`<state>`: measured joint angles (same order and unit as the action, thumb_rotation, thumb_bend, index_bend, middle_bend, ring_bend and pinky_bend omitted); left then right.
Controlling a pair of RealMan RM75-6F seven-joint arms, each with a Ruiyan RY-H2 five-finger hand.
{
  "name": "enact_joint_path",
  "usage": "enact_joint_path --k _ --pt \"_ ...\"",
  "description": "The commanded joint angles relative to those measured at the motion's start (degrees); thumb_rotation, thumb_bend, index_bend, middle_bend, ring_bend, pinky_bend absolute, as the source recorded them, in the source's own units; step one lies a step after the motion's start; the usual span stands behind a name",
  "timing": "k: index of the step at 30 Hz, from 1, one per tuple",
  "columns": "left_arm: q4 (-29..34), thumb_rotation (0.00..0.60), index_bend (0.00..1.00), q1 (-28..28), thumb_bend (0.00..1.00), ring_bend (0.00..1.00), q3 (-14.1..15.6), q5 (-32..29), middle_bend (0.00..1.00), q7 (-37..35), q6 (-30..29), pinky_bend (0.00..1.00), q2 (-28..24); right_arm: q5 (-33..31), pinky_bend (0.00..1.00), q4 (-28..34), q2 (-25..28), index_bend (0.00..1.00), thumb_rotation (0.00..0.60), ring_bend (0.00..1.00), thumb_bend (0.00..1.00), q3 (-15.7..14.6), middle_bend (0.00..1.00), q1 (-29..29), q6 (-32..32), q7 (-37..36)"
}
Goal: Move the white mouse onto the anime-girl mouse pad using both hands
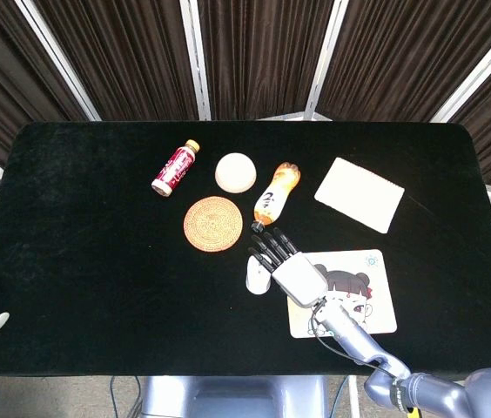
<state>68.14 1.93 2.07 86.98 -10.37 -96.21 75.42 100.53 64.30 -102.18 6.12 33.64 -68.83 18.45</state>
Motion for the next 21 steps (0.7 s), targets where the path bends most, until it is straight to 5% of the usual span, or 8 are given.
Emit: enact_joint_path --k 1,21 --pt "0.2 0.6 0.0 0.0 0.13 0.0 -0.1 0.5 0.0 0.1 0.3 0.0 -0.2 -0.3 0.0 -2.8 -2.0 0.08 0.6 0.0 0.0 -0.4 0.0 1.0 0.1 -1.4" --pt "0.0 0.6 0.0 -0.6 0.12 0.0 -1.3 1.6 0.0 -2.9 1.1 0.0 -0.6 -1.9 0.0 -11.9 -8.9 0.16 0.6 0.0 0.0 -1.5 0.0 5.2 1.8 -6.7"
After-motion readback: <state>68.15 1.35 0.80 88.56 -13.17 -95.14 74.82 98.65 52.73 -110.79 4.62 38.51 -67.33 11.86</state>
